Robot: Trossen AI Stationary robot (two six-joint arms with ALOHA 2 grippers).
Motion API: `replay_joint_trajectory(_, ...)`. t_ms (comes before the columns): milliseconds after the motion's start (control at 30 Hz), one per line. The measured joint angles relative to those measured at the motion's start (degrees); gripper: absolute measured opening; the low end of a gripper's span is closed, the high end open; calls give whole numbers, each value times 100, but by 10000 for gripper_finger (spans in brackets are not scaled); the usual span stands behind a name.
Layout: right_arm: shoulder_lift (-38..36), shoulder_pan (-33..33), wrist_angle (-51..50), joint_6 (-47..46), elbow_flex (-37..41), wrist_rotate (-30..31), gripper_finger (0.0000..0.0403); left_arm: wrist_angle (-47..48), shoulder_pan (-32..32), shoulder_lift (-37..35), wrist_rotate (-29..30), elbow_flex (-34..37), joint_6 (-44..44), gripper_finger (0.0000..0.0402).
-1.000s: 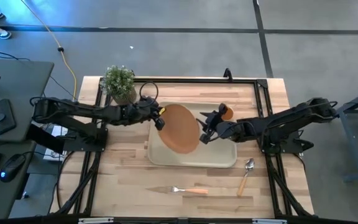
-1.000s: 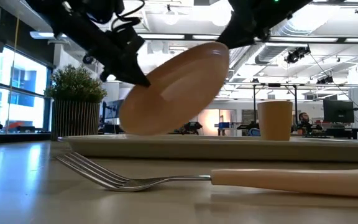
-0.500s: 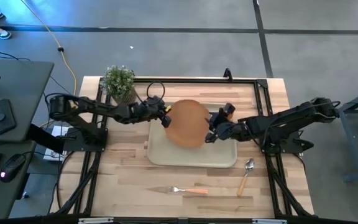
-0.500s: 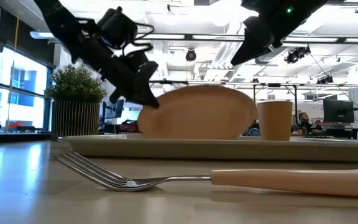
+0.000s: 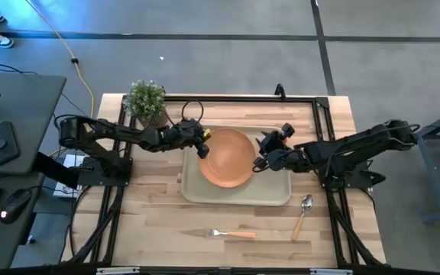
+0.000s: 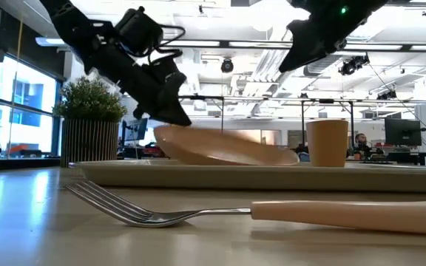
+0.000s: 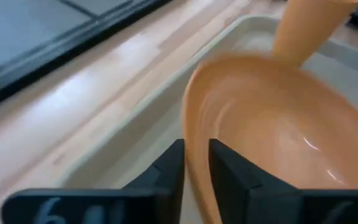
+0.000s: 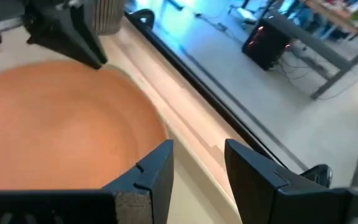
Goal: Pick and place plate/cup/fork/spoon on tray
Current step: Put the orange plate on the tray, then put the orange spoon to the left of the orange plate on the tray
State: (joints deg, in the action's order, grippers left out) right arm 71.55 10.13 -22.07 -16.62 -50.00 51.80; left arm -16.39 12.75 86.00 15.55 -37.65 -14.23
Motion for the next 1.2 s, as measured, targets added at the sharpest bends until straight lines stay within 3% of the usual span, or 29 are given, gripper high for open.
replay_joint_trajectory(167, -482, -285, -1887, -1214, -688, -303, 135, -131, 81, -710, 76, 10, 922, 123)
replay_joint_trajectory(300, -850, -223, -3076, -3121, -217, -151, 135, -1162, 90, -1299, -203, 435, 1300, 148)
replay_joint_trajectory(500, -1123, 171, -2463, -5035, 1253, -53, 135, -2828, 95, -1857, -502, 1358, 2092, 145)
replay_joint_trajectory(633, -1128, 226, -2021, -5760, 1807, 25, 135, -2856, 157, -1990, -662, 1449, 2571, 137)
replay_joint_trajectory(900, -1128, 298, -2007, -6764, 2191, 270, 135, -3500, 561, -1601, -1287, 1443, 3285, 133)
replay_joint_trajectory(1200, -1126, 83, -3100, -7340, 2114, 344, 135, -4445, 1277, -859, -1407, 1440, 3307, 133)
